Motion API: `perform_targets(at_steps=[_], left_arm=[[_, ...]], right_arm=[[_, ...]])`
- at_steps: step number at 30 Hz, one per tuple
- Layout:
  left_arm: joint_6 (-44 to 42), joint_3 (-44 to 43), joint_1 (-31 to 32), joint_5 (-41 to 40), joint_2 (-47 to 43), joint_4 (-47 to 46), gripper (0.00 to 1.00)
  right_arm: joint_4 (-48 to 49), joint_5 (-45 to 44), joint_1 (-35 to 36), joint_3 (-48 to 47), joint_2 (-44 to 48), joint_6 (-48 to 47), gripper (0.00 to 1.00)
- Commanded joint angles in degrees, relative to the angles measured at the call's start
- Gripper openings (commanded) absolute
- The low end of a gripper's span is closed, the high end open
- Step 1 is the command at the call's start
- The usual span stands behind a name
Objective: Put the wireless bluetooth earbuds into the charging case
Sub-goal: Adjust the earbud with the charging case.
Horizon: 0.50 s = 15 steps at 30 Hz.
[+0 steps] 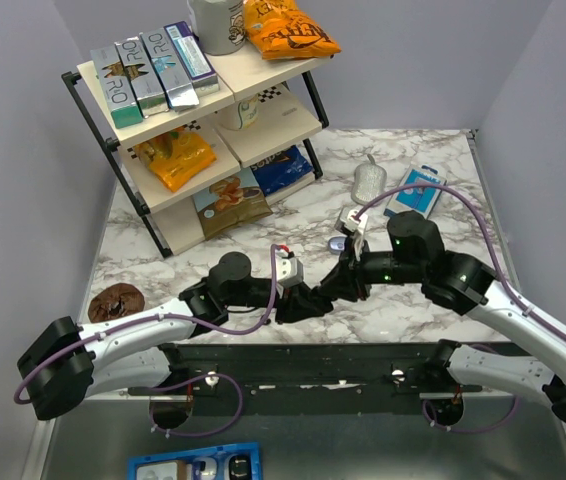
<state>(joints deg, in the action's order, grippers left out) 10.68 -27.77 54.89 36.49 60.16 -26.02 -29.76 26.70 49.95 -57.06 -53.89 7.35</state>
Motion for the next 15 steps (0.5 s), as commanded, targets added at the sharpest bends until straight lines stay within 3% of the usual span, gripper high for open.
perform_targets(at_steps=[1, 15], left_arm=[[0.05, -1.5, 0.21, -1.95, -0.39, 0.09, 0.0], [-0.57, -1.5, 0.3, -3.18, -0.92, -0.26, 0.0]], right_arm=[[-2.14, 1.69, 1.11, -1.48, -1.48, -1.38, 0.32], [-3.2, 0.47, 1.81, -1.48, -2.98, -2.7, 0.31]])
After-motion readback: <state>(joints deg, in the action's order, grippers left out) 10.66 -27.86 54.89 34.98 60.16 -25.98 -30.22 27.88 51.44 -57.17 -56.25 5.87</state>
